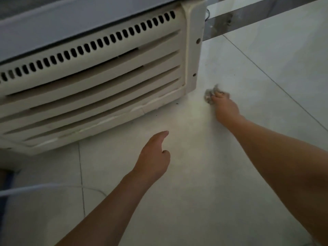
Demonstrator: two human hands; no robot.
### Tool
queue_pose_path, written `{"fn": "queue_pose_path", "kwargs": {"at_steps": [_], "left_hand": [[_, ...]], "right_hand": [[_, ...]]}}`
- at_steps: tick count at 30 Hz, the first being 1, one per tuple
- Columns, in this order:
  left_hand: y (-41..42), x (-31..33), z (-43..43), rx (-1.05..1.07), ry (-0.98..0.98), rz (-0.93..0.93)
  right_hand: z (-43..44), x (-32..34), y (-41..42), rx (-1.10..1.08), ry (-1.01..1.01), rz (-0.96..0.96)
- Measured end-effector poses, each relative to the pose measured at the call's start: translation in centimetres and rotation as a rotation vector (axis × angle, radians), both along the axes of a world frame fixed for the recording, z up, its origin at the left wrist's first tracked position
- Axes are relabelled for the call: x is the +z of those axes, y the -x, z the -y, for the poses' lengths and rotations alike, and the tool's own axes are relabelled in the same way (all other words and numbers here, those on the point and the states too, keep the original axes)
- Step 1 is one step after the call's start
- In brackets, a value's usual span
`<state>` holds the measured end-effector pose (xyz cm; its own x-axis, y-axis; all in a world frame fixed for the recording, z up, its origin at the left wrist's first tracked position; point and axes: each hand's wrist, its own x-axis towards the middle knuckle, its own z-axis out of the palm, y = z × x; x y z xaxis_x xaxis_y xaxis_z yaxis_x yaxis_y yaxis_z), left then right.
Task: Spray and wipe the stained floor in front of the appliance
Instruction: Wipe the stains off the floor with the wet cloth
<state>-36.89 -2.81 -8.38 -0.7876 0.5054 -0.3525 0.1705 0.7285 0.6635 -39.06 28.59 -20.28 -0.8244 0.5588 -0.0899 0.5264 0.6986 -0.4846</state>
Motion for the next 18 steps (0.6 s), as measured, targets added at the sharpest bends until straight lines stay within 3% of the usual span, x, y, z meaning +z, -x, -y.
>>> {"fn": "queue_pose_path", "kwargs": {"at_steps": [2, 8, 10, 14, 16, 18], "left_hand": [[0.2, 0.1, 2.6, 0.040, 0.006, -0.001], [0.8, 2.5, 9.5, 0.202, 0.023, -0.016], [0.9, 3.2, 11.0, 0.241, 0.019, -0.027], [1.1, 3.9, 14.1, 0.248, 0.062, -0.021], [1.2, 4.1, 15.7, 0.244, 0.077, -0.011], [1.1, 4.3, 17.6, 0.233, 0.109, -0.014]], "right_hand": [[3.6, -0.6, 1.3, -0.007, -0.009, -0.024], [31.1, 0.6, 4.8, 0.562, -0.045, 0.033], [35.7, 0.9, 5.1, 0.647, 0.022, 0.056], [32.6, 1.6, 4.5, 0.663, 0.147, -0.076], [27.9, 1.9, 4.1, 0.462, 0.197, -0.182], [23.1, 2.6, 2.9, 0.303, 0.097, -0.093]]}}
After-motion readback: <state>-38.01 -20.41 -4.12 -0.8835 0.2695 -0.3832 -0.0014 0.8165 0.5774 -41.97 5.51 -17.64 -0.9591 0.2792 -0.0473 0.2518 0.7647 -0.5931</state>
